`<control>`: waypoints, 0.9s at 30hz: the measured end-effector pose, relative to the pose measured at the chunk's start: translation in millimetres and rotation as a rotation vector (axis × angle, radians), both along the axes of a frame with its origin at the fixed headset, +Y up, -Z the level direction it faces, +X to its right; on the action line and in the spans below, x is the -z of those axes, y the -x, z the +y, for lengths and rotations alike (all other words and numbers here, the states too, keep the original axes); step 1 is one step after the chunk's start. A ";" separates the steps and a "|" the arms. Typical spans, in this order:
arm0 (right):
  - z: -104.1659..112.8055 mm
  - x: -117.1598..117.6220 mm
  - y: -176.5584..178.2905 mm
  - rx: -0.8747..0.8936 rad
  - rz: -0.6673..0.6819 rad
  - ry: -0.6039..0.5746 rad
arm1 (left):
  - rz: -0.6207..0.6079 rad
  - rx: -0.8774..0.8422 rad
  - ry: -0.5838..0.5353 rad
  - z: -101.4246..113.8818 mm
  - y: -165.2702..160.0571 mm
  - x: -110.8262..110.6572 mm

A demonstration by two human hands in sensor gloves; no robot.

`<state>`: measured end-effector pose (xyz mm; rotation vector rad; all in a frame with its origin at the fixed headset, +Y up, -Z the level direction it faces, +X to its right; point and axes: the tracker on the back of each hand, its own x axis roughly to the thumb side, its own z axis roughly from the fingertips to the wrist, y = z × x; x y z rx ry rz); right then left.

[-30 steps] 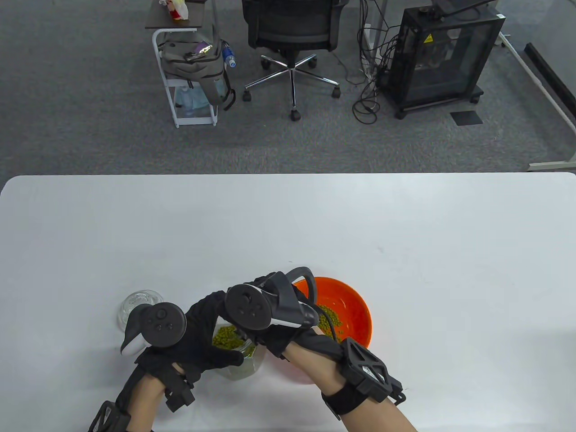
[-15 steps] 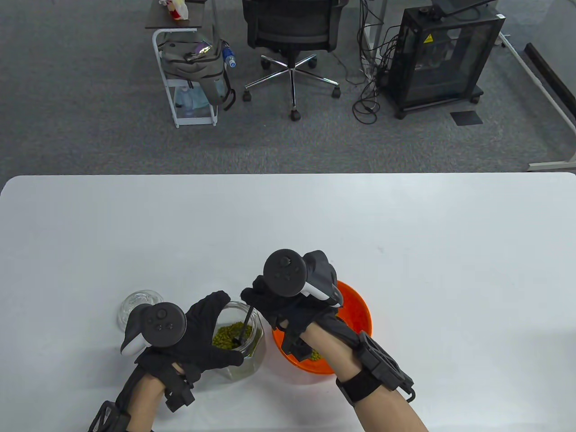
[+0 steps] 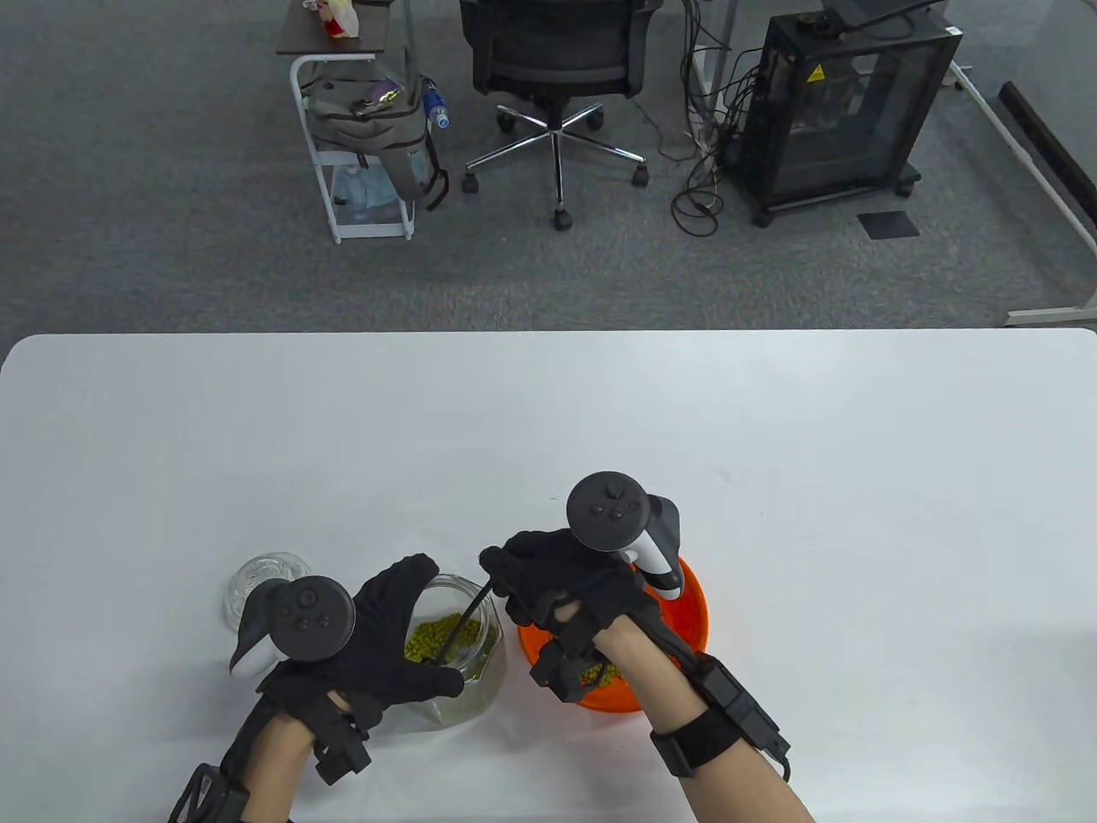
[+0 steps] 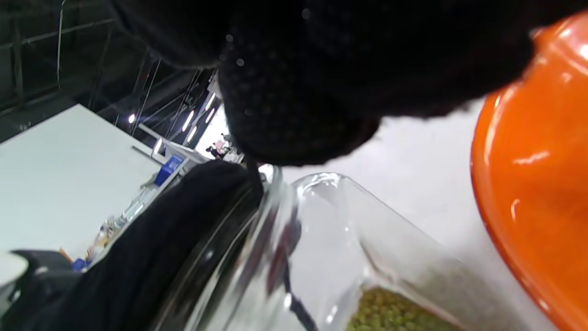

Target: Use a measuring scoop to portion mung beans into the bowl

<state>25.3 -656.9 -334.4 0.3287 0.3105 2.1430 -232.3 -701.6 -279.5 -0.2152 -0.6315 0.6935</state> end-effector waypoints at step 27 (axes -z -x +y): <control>-23.8 -10.8 -62.1 0.300 -0.226 0.215 | 0.000 -0.003 0.001 0.1 -0.1 -0.3</control>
